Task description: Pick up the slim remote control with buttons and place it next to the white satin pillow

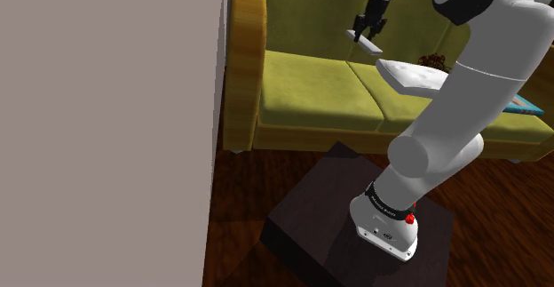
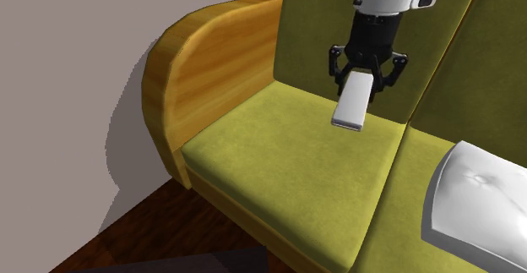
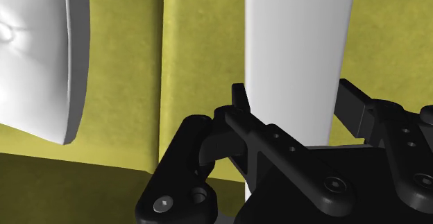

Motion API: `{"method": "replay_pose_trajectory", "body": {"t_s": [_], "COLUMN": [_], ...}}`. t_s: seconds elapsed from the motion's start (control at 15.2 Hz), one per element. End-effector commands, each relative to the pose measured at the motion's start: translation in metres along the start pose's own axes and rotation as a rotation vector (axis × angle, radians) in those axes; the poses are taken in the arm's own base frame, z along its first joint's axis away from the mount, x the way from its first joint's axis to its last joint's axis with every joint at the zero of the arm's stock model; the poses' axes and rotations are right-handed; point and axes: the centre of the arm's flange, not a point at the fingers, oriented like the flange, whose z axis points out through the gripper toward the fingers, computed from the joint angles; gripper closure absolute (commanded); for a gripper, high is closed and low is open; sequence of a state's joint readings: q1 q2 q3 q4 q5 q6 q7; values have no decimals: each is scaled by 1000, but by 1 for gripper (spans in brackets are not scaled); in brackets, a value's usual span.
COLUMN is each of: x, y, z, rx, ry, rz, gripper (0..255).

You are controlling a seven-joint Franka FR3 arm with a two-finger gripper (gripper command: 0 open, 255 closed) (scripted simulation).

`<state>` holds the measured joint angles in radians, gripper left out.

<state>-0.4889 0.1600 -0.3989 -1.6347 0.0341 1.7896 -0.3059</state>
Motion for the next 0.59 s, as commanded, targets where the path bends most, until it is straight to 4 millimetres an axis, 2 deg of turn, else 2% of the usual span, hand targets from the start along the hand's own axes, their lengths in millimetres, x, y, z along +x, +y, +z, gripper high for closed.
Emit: {"method": "replay_pose_trajectory", "body": {"t_s": [0.0,0.2,0.53], "x": [-5,-11,-11], "y": [25,69,68], "z": [3,4,30], "rx": [0,0,0], "ry": [0,0,0], "rz": [-2,-2,-2], "gripper": [255,255,255]}}
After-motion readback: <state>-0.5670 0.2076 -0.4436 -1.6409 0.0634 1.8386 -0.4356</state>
